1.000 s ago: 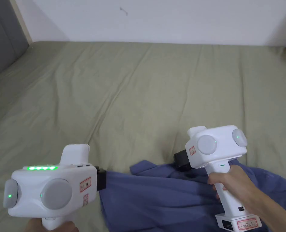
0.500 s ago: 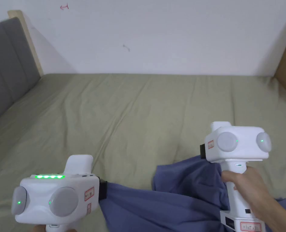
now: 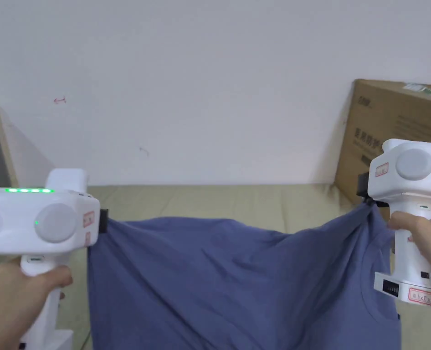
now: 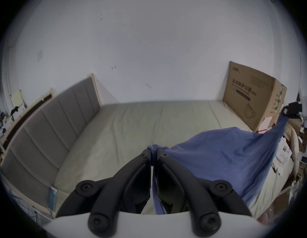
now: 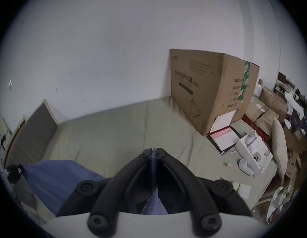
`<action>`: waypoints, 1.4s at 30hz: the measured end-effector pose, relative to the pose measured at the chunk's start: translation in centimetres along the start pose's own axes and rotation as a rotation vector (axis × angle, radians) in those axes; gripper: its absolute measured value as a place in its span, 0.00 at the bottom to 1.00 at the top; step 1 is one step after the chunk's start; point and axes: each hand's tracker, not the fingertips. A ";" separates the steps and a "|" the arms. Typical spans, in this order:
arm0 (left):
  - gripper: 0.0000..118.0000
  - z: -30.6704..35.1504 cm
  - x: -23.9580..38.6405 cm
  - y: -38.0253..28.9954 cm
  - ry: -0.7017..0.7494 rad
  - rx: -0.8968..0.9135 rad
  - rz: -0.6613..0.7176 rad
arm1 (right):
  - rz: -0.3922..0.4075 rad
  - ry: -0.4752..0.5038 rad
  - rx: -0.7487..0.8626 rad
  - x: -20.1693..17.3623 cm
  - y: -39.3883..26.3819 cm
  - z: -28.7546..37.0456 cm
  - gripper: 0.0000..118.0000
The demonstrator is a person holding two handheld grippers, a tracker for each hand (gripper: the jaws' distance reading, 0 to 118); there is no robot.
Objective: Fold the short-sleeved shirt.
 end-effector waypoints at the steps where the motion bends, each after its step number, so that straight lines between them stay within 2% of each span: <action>1: 0.04 0.1 0.0 1.1 0.015 0.016 -0.005 | -0.033 0.009 0.009 0.6 0.9 0.4 0.04; 4: 0.04 -0.3 -0.3 4.6 0.027 0.050 -0.001 | -0.088 -0.006 0.038 2.2 3.8 1.3 0.04; 7: 0.04 -1.2 -1.2 7.9 0.041 0.088 0.029 | -0.099 -0.037 0.077 3.1 7.0 1.5 0.04; 13: 0.04 -3.6 -2.6 13.4 0.092 0.142 0.015 | -0.176 0.004 0.154 3.5 13.7 1.0 0.04; 15: 0.04 -4.4 -3.3 15.4 0.072 0.153 0.026 | -0.181 0.011 0.162 2.5 16.2 0.6 0.04; 19: 0.04 -5.7 -3.4 18.8 0.132 0.201 -0.018 | -0.129 0.016 0.224 -0.7 20.4 0.6 0.04; 21: 0.04 -6.4 -3.7 20.6 0.163 0.221 -0.015 | -0.156 0.075 0.269 -1.8 22.2 1.4 0.04; 23: 0.04 -7.0 -4.5 22.5 0.156 0.220 -0.024 | -0.136 0.066 0.308 -2.9 23.7 2.0 0.04; 27: 0.04 -7.0 -6.2 25.3 0.137 0.280 0.100 | -0.113 0.061 0.347 -4.8 25.8 2.4 0.04; 31: 0.04 -7.9 -6.0 25.3 0.198 0.293 0.051 | -0.068 0.043 0.357 -6.1 25.2 0.8 0.04; 34: 0.04 -10.1 -5.8 23.2 0.209 0.260 0.050 | -0.050 0.042 0.302 -6.4 23.0 -2.2 0.04; 39: 0.04 -16.9 -4.9 17.3 0.222 0.107 0.042 | -0.073 0.034 0.127 -5.8 17.8 -9.9 0.04; 42: 0.04 -21.7 -3.9 12.2 0.250 0.019 0.015 | -0.025 0.003 0.036 -5.6 13.3 -15.2 0.04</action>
